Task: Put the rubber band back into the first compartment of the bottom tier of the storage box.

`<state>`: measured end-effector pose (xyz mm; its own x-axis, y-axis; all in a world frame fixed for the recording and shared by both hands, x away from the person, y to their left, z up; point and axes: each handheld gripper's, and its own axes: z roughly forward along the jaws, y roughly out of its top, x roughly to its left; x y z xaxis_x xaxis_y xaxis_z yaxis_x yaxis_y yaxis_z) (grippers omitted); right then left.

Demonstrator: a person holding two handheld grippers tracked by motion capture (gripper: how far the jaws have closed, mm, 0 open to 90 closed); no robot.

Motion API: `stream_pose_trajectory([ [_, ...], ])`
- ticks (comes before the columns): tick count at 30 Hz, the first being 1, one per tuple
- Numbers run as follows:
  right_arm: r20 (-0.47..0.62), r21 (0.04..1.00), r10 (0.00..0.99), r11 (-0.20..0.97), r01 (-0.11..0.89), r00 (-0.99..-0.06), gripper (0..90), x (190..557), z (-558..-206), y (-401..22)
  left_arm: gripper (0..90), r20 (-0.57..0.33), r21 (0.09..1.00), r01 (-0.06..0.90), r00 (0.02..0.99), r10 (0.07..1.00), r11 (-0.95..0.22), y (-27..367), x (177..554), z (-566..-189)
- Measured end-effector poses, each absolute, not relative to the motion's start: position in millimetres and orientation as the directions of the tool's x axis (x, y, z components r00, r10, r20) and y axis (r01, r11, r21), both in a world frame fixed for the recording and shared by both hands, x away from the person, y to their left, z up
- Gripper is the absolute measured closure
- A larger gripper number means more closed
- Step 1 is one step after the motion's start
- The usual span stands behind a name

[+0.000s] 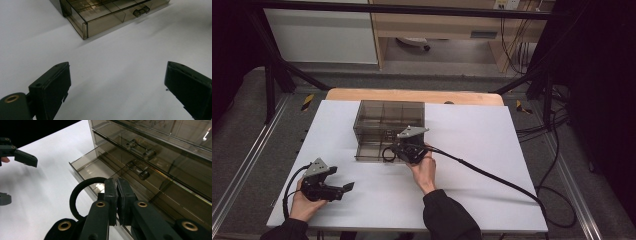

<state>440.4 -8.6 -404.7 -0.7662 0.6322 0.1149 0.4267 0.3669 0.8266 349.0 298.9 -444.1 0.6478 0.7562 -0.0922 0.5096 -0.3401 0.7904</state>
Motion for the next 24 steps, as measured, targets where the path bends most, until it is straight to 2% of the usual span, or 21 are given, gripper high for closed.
stream_pose_trajectory([
  [24, 0.098, 0.823, 0.620, 0.389, 0.414, -0.778, 87.6, 453.9, -407.8, 27.7, 6.4, -0.093, 0.790, 0.510, 0.649, 0.755, -0.340, 299.3, 349.3, -444.3],
])
